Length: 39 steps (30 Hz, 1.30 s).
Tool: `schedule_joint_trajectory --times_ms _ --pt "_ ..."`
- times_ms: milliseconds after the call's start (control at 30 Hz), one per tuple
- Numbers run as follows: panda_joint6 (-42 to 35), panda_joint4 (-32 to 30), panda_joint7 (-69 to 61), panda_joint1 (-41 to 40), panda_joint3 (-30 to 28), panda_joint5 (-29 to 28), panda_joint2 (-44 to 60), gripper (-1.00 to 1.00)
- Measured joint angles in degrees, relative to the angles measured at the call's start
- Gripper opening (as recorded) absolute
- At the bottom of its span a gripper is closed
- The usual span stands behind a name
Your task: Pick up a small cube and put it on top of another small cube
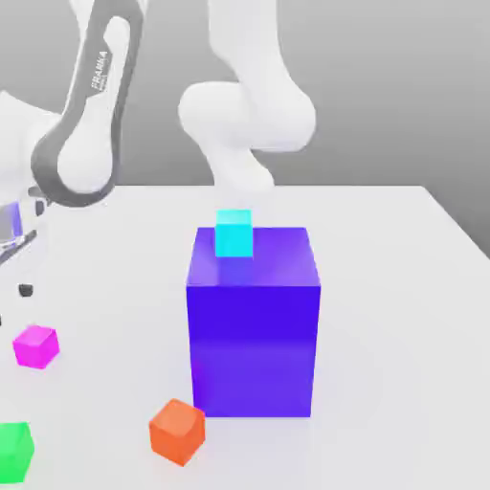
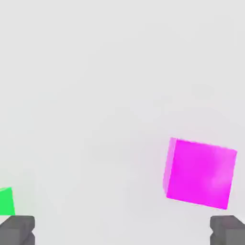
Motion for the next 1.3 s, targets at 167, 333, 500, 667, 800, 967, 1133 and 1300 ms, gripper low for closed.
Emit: schedule_joint_trajectory --times_ms 167,333,500,667,800,967,1133,1300 --pt "6.9 1.8 -5.2 -6.4 7.5 8.0 9.5 0.00" --pt "8.3 2.2 -6.2 -8.1 9.5 9.3 11.3 -1.00" --pt "6.7 1.6 -4.2 -7.0 7.7 6.6 8.9 -1.00" --pt "-0.1 0.3 1.6 -3.5 3.0 -2.2 0.6 -1.00" --pt "-5.7 7.7 -4.6 -1.4 6.6 -4.5 2.3 -1.00" --pt "-12.7 18.1 -13.9 1.3 11.9 -6.8 5.4 -1.00" --pt "-11.5 23.7 -19.5 2.4 15.0 -6.8 12.1 -1.00" --pt "-9.8 24.0 -19.9 2.2 15.4 -6.4 14.1 1.00"
